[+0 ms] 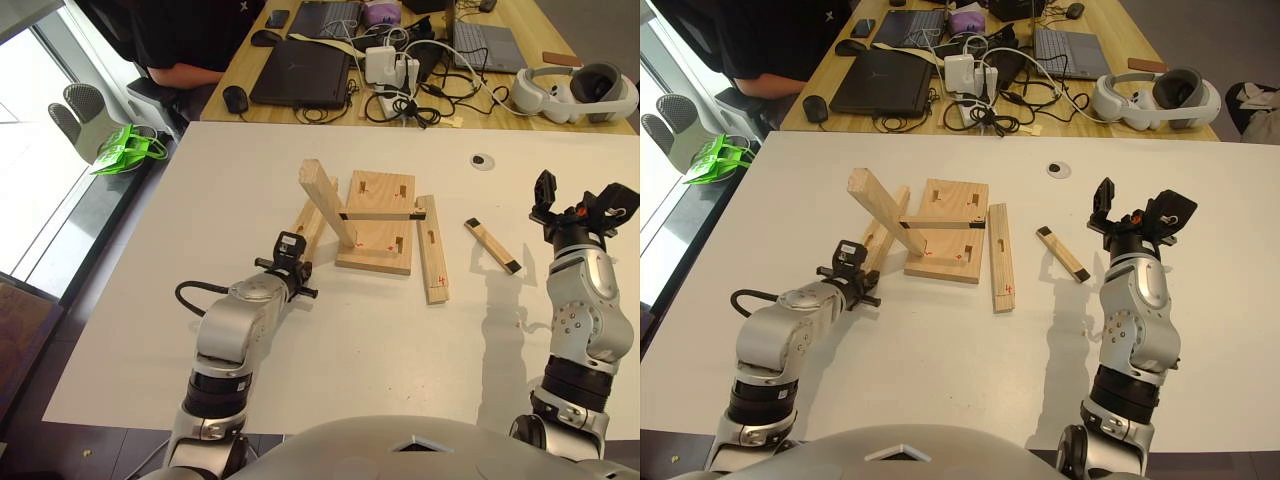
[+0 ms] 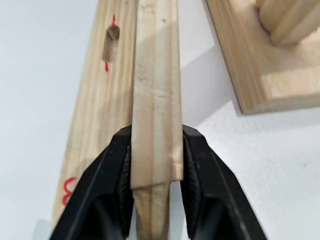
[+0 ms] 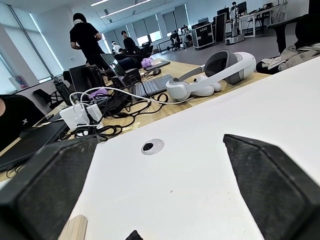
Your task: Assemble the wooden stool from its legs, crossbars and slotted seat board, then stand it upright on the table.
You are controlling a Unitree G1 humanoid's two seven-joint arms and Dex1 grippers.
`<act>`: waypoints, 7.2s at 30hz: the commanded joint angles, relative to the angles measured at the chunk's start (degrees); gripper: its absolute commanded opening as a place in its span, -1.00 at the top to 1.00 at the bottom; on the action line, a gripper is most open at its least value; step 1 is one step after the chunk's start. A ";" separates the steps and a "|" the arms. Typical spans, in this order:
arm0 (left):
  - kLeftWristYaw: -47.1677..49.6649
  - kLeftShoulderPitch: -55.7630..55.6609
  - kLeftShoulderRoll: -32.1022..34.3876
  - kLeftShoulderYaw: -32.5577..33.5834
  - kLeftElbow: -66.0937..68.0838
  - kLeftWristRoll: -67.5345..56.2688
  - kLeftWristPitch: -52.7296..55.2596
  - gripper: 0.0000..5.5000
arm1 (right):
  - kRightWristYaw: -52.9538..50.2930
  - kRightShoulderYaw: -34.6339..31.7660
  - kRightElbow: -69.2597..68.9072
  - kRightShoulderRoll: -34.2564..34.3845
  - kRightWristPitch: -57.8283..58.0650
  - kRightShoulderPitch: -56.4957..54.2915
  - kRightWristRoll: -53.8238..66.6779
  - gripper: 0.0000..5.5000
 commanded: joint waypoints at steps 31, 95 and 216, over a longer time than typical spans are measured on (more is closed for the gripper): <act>-0.94 -40.21 10.63 -21.72 18.59 52.48 -61.24 0.62 | -16.12 5.88 -26.86 10.90 6.37 -6.69 77.07 -0.69; 6.34 -36.56 11.53 -20.80 21.54 73.85 -85.11 0.62 | -15.94 2.76 -14.38 0.89 -12.54 -10.13 80.18 0.62; 16.44 -15.94 -24.32 14.61 -6.38 3.39 -12.70 -0.29 | 21.99 22.04 7.29 -13.12 11.45 -8.54 10.37 0.64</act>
